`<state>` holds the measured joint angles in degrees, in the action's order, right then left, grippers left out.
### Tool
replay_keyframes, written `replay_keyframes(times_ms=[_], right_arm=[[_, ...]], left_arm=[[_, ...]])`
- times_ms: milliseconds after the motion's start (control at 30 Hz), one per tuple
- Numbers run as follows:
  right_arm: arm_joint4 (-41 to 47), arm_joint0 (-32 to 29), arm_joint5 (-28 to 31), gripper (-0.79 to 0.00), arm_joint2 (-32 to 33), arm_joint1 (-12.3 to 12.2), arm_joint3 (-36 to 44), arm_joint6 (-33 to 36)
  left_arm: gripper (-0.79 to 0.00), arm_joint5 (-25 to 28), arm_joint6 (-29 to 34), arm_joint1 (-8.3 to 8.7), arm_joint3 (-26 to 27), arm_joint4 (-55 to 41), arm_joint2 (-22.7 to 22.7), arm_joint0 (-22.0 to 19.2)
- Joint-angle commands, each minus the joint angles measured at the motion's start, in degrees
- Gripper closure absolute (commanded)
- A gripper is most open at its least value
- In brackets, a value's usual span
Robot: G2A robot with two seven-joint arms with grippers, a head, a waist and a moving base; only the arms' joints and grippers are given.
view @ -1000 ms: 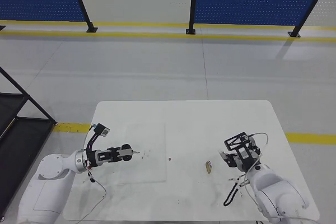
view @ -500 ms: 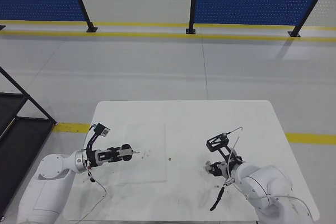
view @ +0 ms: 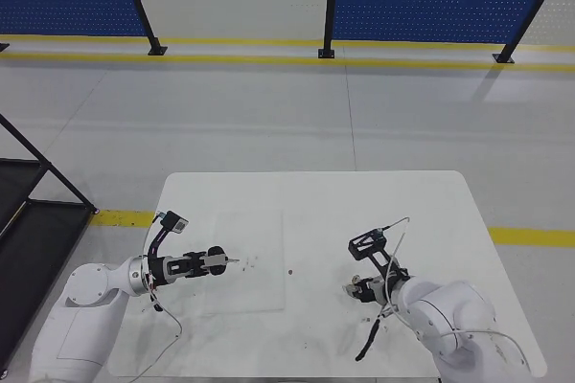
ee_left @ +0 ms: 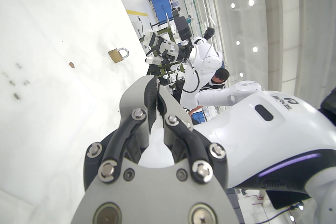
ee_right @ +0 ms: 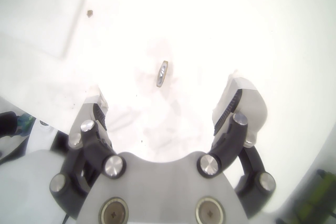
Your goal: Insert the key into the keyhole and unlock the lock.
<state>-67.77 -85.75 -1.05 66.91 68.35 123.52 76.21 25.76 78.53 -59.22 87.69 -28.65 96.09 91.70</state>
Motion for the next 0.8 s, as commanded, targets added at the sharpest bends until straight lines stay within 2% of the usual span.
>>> replay_keyframes(times_ms=[0,167,333,533,767], right_arm=[[0.0,1.8,-0.7,-0.785,-1.2,0.2,-0.7,2.8],[1.1,9.4,-4.9,-0.785,-5.3,1.2,-5.2,11.4],[1.0,15.0,-8.1,-0.785,-11.1,1.8,-11.8,11.8],[2.0,20.1,-11.1,-0.785,-17.7,1.3,-18.1,11.8],[4.7,22.7,-14.3,-0.785,-21.7,-0.5,-19.4,11.8]], left_arm=[[0.000,0.0,0.0,0.00,0.0,0.0,0.0,0.0],[0.000,0.0,0.0,0.00,0.0,0.0,0.0,0.0],[0.000,0.0,0.0,0.00,0.0,0.0,0.0,0.0],[0.000,0.0,0.0,0.00,0.0,0.0,0.0,0.0],[0.000,0.0,0.0,0.00,0.0,0.0,0.0,0.0]])
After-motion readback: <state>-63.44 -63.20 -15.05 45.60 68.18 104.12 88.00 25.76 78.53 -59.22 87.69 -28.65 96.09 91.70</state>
